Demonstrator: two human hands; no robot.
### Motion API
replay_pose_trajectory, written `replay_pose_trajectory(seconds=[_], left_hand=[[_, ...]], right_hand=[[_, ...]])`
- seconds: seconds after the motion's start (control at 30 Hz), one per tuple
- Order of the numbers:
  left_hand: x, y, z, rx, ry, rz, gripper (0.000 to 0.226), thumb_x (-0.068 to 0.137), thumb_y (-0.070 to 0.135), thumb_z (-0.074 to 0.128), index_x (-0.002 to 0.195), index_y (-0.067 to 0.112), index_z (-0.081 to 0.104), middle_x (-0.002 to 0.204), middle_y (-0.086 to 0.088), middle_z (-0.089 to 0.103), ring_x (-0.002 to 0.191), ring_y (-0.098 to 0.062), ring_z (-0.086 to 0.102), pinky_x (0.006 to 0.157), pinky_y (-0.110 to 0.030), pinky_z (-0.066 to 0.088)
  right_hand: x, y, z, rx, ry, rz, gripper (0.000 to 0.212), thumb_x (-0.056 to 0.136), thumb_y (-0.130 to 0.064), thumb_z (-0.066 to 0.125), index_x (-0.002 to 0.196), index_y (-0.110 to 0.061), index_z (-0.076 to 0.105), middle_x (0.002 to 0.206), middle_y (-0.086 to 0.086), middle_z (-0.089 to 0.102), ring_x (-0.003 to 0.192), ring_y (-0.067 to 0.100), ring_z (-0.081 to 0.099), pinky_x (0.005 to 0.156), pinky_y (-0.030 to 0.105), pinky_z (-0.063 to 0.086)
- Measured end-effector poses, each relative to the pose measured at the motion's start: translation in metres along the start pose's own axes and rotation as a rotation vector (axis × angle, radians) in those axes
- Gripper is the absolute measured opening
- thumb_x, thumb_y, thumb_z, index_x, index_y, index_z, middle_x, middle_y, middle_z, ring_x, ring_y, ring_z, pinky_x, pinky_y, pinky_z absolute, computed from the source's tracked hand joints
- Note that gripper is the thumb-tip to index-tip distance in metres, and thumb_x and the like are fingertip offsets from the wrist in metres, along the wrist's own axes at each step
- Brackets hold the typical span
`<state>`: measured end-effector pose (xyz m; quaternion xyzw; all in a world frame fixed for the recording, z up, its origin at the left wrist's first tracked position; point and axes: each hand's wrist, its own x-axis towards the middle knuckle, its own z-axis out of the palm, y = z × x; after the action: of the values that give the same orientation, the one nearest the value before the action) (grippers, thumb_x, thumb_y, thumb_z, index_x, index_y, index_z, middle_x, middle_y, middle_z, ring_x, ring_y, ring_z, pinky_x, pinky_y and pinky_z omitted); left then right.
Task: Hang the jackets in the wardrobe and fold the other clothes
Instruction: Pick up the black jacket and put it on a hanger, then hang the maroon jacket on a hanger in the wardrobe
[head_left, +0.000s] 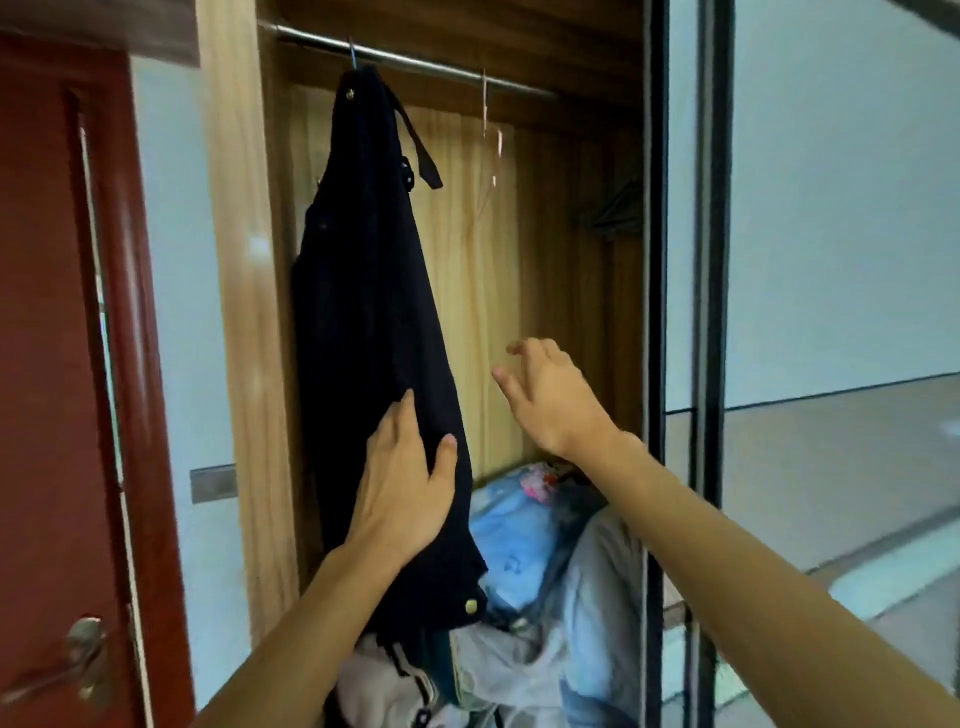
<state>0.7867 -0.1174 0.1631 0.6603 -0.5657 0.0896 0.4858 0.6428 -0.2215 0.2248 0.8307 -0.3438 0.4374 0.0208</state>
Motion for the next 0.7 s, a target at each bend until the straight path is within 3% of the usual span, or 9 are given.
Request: replay_pose_trajectory(seconds=[0.17,0.33,0.47,0.57,0.7], left_hand=[[-0.060,0.026,0.032,-0.059,-0.138,0.060,0.068,0.100,0.029,0.054,0.157,0.011,0.023,0.162,-0.012,0.028,0.148,-0.029,0.028,0.120,-0.035,0.023],[-0.099,0.061,0.070,-0.060,-0.256,0.120,0.068,0.093,0.020,0.064,0.152,0.003,0.034,0.155,-0.017,0.039,0.142,-0.033,0.037,0.118,-0.039,0.030],[-0.136,0.100,0.109,-0.069,-0.340,0.169,0.073,0.089,0.029,0.063,0.152,0.006,0.036,0.155,-0.019,0.040,0.143,-0.037,0.037,0.118,-0.047,0.031],[-0.176,0.142,0.137,-0.094,-0.403,0.204,0.071,0.090,0.021,0.068,0.151,0.003,0.037,0.154,-0.020,0.040,0.142,-0.038,0.037,0.117,-0.044,0.030],[-0.232,0.208,0.174,-0.160,-0.527,0.295,0.070,0.090,0.025,0.066,0.151,0.007,0.036,0.153,-0.016,0.042,0.141,-0.035,0.037,0.115,-0.050,0.034]], right_hand=[[-0.092,0.038,-0.037,-0.195,-0.056,0.116,0.044,0.101,-0.034,0.049,0.134,-0.004,0.050,0.130,0.018,0.053,0.117,0.039,0.053,0.099,0.048,0.043],[-0.184,0.070,-0.096,-0.314,-0.081,0.154,0.046,0.102,-0.039,0.044,0.139,-0.011,0.045,0.137,0.009,0.050,0.123,0.027,0.049,0.106,0.038,0.041],[-0.263,0.096,-0.151,-0.373,-0.080,0.222,0.047,0.102,-0.042,0.044,0.138,-0.014,0.046,0.141,0.007,0.049,0.123,0.026,0.050,0.107,0.041,0.043],[-0.324,0.111,-0.199,-0.418,-0.105,0.298,0.054,0.100,-0.051,0.044,0.142,-0.018,0.042,0.148,0.004,0.043,0.133,0.022,0.042,0.115,0.040,0.034],[-0.405,0.123,-0.268,-0.469,-0.098,0.399,0.056,0.099,-0.054,0.044,0.145,-0.022,0.037,0.156,0.001,0.032,0.141,0.019,0.027,0.118,0.034,0.018]])
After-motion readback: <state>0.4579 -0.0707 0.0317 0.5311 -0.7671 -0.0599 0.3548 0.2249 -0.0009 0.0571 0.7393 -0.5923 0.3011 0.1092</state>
